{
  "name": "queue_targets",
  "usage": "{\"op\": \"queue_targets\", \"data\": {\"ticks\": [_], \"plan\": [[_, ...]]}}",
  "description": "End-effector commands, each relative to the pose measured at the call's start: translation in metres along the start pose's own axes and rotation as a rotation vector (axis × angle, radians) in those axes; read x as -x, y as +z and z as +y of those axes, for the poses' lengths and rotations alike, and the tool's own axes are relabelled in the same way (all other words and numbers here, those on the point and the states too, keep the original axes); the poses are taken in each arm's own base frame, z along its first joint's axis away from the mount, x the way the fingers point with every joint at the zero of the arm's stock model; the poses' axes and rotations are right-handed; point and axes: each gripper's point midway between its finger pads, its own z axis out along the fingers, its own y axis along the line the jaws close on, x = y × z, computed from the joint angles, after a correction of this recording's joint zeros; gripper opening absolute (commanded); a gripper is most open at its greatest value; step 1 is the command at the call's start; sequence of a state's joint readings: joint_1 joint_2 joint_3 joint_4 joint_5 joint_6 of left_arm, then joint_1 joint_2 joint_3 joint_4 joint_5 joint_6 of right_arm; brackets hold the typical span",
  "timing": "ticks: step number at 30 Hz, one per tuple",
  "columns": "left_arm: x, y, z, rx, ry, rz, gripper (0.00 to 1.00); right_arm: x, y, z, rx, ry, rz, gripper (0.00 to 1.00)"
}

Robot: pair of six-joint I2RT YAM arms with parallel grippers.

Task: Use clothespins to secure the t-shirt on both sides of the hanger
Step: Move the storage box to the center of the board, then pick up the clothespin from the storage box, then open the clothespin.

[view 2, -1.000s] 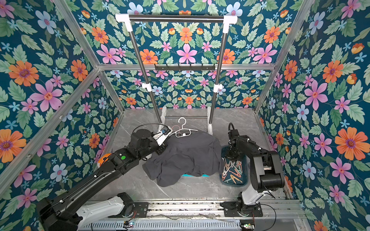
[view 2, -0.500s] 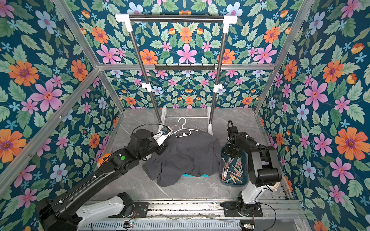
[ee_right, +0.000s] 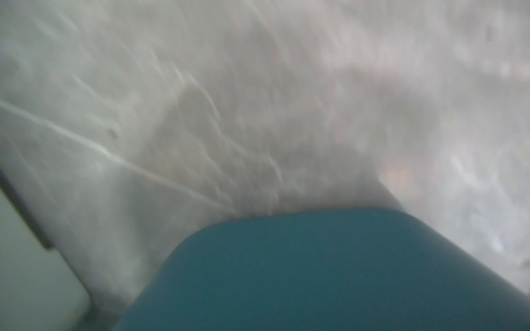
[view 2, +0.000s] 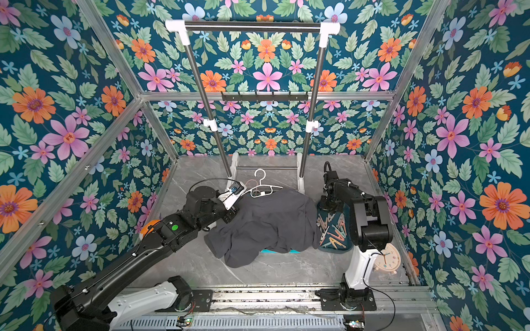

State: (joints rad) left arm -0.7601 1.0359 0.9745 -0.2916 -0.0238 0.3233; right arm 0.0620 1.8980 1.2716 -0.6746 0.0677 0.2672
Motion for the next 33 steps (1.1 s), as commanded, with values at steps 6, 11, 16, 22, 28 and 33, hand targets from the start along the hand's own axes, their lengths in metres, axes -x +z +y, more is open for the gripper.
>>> {"op": "queue_targets", "data": {"ticks": [6, 11, 16, 22, 28, 33], "plan": [[0.005, -0.003, 0.002, 0.011, 0.010, -0.021, 0.00, -0.015, -0.005, 0.005, 0.049, -0.003, 0.053, 0.01], [0.007, -0.002, 0.001, 0.006, 0.013, -0.024, 0.00, -0.028, -0.003, -0.003, 0.012, -0.020, 0.075, 0.03], [0.007, -0.003, 0.000, 0.006, 0.015, -0.021, 0.00, -0.026, -0.008, -0.005, 0.010, 0.000, 0.043, 0.22], [0.007, -0.002, -0.002, -0.002, 0.017, -0.020, 0.00, -0.022, -0.018, -0.004, 0.030, 0.022, 0.001, 0.54], [0.007, -0.003, -0.002, -0.003, 0.017, -0.020, 0.00, -0.032, -0.025, -0.004, 0.041, 0.090, 0.022, 0.57], [0.008, -0.002, -0.004, -0.015, 0.018, -0.023, 0.00, -0.044, -0.018, -0.006, 0.036, 0.165, 0.051, 0.55]]}}
